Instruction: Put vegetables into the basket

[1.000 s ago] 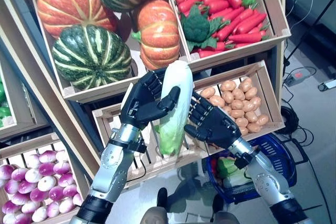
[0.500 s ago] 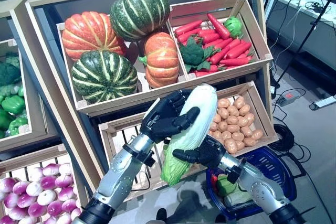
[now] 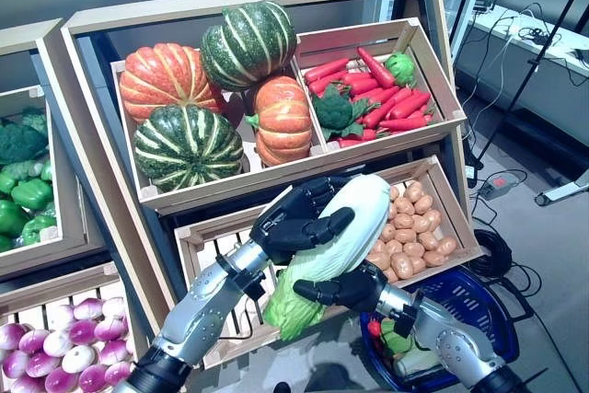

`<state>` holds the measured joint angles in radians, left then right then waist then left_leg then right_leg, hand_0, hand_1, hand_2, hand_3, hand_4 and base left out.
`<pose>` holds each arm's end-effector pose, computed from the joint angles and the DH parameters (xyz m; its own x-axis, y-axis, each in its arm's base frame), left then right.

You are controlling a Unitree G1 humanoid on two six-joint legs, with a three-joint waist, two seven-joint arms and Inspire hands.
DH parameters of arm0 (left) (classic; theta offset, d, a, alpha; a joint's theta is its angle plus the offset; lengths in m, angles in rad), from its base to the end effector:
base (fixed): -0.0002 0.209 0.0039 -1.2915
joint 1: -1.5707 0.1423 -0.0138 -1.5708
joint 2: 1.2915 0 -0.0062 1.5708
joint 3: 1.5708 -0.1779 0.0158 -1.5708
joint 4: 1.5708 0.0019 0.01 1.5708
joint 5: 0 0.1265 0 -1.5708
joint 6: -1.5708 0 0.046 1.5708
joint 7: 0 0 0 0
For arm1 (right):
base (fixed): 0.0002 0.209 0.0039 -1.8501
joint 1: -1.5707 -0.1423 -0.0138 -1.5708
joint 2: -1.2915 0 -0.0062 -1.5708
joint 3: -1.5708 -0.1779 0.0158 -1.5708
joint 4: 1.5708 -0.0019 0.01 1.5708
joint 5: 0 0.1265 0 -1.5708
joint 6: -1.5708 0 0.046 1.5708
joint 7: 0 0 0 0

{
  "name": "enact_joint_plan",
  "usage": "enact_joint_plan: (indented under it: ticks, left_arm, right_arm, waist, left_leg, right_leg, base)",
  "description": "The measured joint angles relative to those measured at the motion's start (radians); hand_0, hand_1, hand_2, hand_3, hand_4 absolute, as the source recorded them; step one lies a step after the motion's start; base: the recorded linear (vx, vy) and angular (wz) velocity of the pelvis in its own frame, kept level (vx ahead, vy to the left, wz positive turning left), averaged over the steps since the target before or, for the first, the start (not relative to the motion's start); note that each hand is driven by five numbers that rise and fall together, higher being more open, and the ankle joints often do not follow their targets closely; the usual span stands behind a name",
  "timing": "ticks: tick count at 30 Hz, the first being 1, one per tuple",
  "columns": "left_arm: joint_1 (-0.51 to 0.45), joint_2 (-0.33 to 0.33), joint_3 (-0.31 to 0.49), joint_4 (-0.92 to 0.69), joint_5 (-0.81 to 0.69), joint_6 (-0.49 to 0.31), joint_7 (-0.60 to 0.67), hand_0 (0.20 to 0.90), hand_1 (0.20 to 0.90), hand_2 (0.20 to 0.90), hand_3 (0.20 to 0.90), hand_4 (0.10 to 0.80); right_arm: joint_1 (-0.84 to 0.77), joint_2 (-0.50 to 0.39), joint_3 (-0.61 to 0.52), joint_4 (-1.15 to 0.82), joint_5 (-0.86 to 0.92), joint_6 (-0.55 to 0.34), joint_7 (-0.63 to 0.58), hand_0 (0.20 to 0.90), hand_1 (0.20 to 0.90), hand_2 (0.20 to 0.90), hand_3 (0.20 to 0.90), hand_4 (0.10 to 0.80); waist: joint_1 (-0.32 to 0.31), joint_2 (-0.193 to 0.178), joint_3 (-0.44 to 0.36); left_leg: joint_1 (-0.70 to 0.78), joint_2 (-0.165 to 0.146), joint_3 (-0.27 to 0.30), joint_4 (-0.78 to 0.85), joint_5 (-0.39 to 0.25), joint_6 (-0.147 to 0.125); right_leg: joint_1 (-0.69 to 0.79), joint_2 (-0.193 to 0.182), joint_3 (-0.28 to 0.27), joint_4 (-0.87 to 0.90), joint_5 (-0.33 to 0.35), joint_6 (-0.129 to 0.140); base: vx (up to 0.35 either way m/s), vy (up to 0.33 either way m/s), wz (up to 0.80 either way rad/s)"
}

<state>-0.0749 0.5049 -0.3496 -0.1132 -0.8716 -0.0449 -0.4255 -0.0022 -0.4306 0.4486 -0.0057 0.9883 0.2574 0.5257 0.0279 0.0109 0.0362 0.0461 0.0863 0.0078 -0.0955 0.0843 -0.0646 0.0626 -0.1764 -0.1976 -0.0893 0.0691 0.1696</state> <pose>0.1955 0.1694 0.0755 0.7070 -0.6814 0.1895 0.7011 0.6402 -0.3139 0.1694 -0.1467 0.0254 0.5521 0.8324 -0.0479 -0.6031 0.4385 0.6663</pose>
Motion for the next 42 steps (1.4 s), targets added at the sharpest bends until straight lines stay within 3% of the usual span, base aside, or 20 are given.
enact_joint_plan:
  ticks: [5,6,7,9,15,20,25,29,34,38,42]
  left_arm:
    - [0.0,0.001,0.005,0.0,0.004,0.008,0.005,0.3,0.3,0.3,0.3,0.4]
    - [0.0,0.002,0.006,0.0,0.009,0.007,0.008,0.375,0.375,0.375,0.375,0.45]
    - [0.0,0.001,0.007,0.0,0.015,0.006,0.013,0.585,0.585,0.585,0.585,0.59]
    - [0.0,0.002,0.008,0.0,0.043,-0.005,0.024,0.9,0.9,0.9,0.9,0.8]
    - [0.01,0.055,0.054,-0.034,0.24,-0.066,0.048,0.9,0.9,0.9,0.9,0.8]
    - [0.124,0.108,0.207,-0.108,0.487,-0.184,0.138,0.9,0.9,0.9,0.9,0.8]
    - [0.229,0.139,0.343,-0.07,0.772,-0.212,0.386,0.9,0.9,0.9,0.9,0.8]
    - [0.237,0.134,0.357,-0.007,0.869,-0.213,0.606,0.9,0.9,0.9,0.9,0.8]
    - [0.123,0.056,0.321,0.049,0.875,-0.208,0.788,0.9,0.9,0.9,0.9,0.8]
    - [0.028,0.054,0.243,0.062,0.879,-0.208,0.841,0.9,0.9,0.9,0.9,0.8]
    - [-0.053,0.054,0.227,0.102,0.879,-0.213,0.913,0.9,0.9,0.9,0.9,0.8]
  right_arm:
    - [0.012,-0.014,0.004,-0.001,-0.002,0.0,-0.003,0.3,0.3,0.3,0.3,0.4]
    - [0.013,-0.02,0.004,-0.001,-0.001,0.0,-0.003,0.3,0.3,0.3,0.3,0.4]
    - [0.015,-0.022,0.004,-0.001,-0.001,0.0,-0.003,0.3,0.3,0.3,0.3,0.4]
    - [0.02,-0.024,0.0,-0.001,-0.001,0.0,-0.004,0.3,0.3,0.3,0.3,0.4]
    - [0.067,-0.049,-0.051,0.002,-0.01,0.015,-0.07,0.3,0.3,0.3,0.3,0.4]
    - [0.174,-0.055,-0.185,0.06,-0.052,0.021,-0.196,0.3,0.3,0.3,0.3,0.4]
    - [0.276,-0.058,-0.294,0.123,-0.079,0.001,-0.363,0.3,0.3,0.3,0.3,0.4]
    - [0.256,-0.016,-0.332,0.245,-0.069,-0.131,-0.501,0.3,0.3,0.3,0.3,0.4]
    - [0.111,0.06,-0.398,0.279,0.012,-0.342,-0.656,0.3,0.3,0.3,0.3,0.4]
    - [-0.026,0.087,-0.454,0.285,0.133,-0.493,-0.701,0.3,0.3,0.3,0.3,0.4]
    - [-0.157,0.091,-0.501,0.393,0.211,-0.615,-0.718,0.3,0.3,0.3,0.3,0.4]
  waist:
    - [-0.003,0.001,-0.001]
    - [-0.004,0.001,-0.001]
    - [-0.004,0.001,-0.001]
    - [-0.003,0.001,-0.001]
    - [0.002,0.002,-0.007]
    - [0.001,0.004,-0.012]
    - [-0.003,0.01,-0.016]
    - [-0.008,0.025,0.006]
    - [-0.013,0.057,0.208]
    - [-0.018,0.056,0.369]
    - [-0.009,0.052,0.459]
  left_leg:
    - [0.0,0.0,0.001,0.0,0.0,0.0]
    - [0.0,0.0,0.001,0.0,-0.001,0.001]
    - [0.0,0.0,0.001,0.0,-0.001,0.001]
    - [0.0,0.0,0.001,0.0,-0.001,0.001]
    - [-0.009,0.004,0.0,0.0,-0.002,0.001]
    - [-0.019,0.001,0.001,0.0,-0.004,0.001]
    - [-0.057,0.002,0.001,0.0,-0.003,0.001]
    - [-0.172,-0.001,0.0,0.007,0.026,0.002]
    - [-0.283,-0.002,0.002,0.041,0.058,-0.007]
    - [-0.357,0.003,0.0,0.093,0.059,-0.01]
    - [-0.436,0.003,-0.007,0.139,0.056,-0.013]
  right_leg:
    - [0.0,0.0,0.001,0.0,0.0,0.0]
    - [-0.001,0.0,0.001,0.0,0.0,0.0]
    - [-0.001,0.0,0.001,0.0,0.0,0.0]
    - [-0.001,0.0,0.001,0.0,0.0,0.0]
    - [-0.008,0.0,0.001,0.0,-0.001,0.0]
    - [-0.018,0.001,0.001,0.0,-0.002,0.002]
    - [-0.058,0.001,0.001,0.0,-0.005,0.005]
    - [-0.175,0.003,0.007,0.001,0.019,0.002]
    - [-0.288,0.005,0.026,0.019,0.061,-0.004]
    - [-0.368,0.006,0.028,0.09,0.052,-0.015]
    - [-0.467,0.0,0.03,0.187,0.019,-0.02]
  base:
    - [0.0,0.0,0.0]
    - [0.0,0.0,0.0]
    - [0.0,0.0,0.0]
    - [0.0,0.0,0.0]
    - [0.005,-0.004,0.0]
    - [0.064,-0.039,0.0]
    - [-0.084,-0.016,-0.01]
    - [-0.325,-0.014,0.01]
    - [-0.237,-0.064,-0.06]
    - [-0.147,-0.058,0.0]
    - [-0.13,-0.05,0.05]
